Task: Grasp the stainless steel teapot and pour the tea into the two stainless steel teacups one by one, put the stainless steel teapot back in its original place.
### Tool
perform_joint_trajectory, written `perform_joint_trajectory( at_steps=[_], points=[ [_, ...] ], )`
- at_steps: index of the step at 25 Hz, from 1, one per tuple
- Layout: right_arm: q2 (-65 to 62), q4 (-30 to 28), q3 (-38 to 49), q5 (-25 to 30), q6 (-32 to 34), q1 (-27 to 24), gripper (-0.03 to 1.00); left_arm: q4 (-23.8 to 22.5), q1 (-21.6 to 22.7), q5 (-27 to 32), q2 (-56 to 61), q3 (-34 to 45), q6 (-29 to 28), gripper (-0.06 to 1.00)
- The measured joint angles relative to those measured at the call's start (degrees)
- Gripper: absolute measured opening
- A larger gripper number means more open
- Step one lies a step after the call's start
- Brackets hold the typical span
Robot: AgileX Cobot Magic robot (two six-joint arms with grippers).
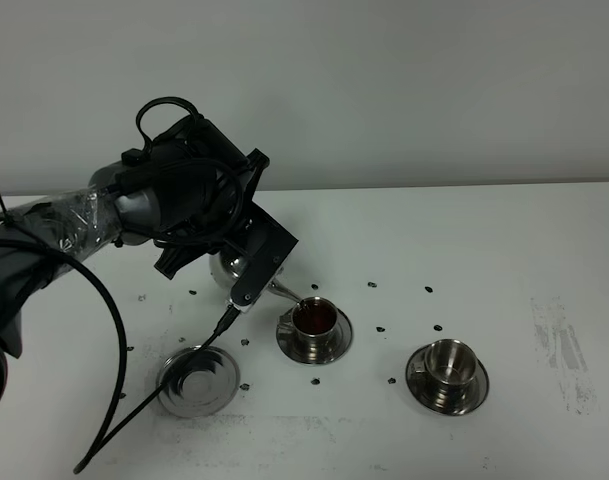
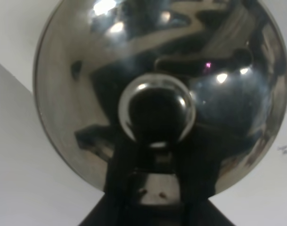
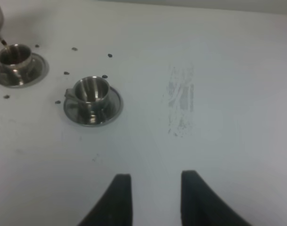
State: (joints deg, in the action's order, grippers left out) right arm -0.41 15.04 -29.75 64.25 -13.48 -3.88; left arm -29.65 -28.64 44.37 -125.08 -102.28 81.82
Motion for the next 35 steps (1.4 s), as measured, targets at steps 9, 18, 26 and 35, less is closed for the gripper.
perform_joint_trajectory(
  at_steps=[9,18,26,35],
  points=[
    [0.0,0.0,0.0,0.0,0.1,0.0,0.24,7.0,2.4,2.0,0.1,0.0,-1.7,0.21],
    [0.0,0.0,0.0,0.0,0.0,0.0,0.24,18.9,5.6,4.2,5.7,-0.1,-6.9,0.21],
    [0.0,0.0,0.0,0.0,0.0,0.0,0.24,29.1,9.9,9.7,6.5,-0.1,-20.1,0.21],
    [0.0,0.0,0.0,0.0,0.1,0.0,0.24,33.6,11.5,4.9,6.1,3.7,-25.7,0.21]
  ],
)
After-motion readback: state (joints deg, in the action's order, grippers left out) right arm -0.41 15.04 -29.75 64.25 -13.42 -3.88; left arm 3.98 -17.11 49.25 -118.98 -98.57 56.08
